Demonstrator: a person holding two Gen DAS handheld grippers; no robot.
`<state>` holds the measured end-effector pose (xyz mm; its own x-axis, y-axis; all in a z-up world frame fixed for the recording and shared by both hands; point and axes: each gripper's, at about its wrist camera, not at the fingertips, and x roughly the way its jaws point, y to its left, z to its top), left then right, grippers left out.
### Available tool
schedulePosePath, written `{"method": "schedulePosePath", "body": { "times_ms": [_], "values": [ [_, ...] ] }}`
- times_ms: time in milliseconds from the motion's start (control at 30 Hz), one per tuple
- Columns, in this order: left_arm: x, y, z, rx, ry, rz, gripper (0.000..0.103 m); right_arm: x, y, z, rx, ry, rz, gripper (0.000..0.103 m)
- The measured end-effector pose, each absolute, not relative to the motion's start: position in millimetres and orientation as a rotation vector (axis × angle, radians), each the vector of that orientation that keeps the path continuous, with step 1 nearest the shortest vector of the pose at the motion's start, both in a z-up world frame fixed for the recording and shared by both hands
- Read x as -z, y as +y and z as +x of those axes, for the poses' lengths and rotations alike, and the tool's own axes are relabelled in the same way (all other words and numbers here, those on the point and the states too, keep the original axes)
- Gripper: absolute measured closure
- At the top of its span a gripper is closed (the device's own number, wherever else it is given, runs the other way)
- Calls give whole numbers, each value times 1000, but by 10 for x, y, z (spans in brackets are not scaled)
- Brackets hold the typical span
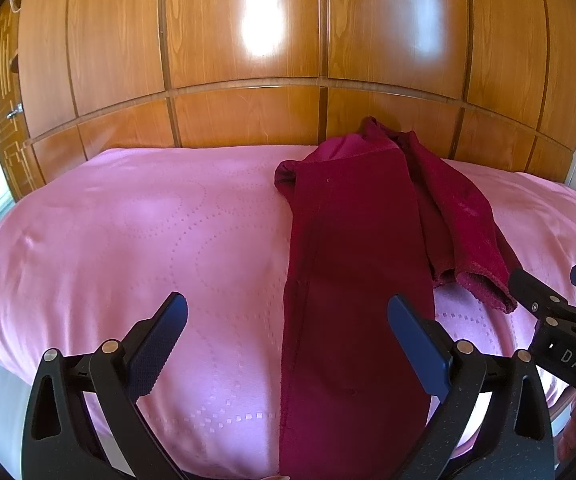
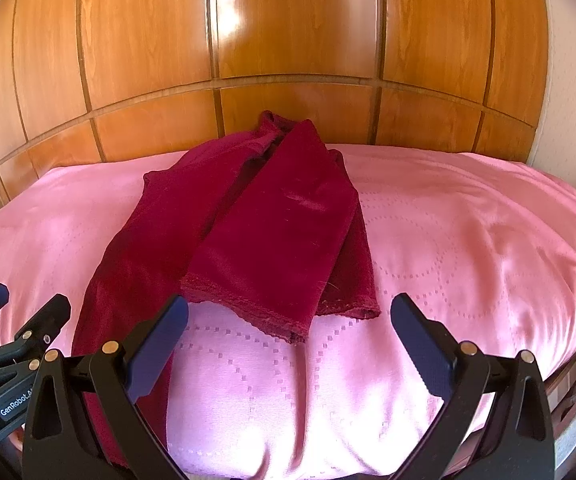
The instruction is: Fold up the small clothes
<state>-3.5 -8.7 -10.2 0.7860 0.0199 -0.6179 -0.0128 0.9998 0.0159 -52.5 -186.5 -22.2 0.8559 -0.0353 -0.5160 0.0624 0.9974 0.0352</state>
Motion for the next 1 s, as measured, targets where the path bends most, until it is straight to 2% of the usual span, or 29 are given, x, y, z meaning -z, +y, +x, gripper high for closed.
{"method": "schedulePosePath", "body": {
  "times_ms": [1000],
  "values": [
    [148, -207, -16, 19, 704, 46, 4, 193, -2007, -493, 67, 553, 75, 2]
  ]
}}
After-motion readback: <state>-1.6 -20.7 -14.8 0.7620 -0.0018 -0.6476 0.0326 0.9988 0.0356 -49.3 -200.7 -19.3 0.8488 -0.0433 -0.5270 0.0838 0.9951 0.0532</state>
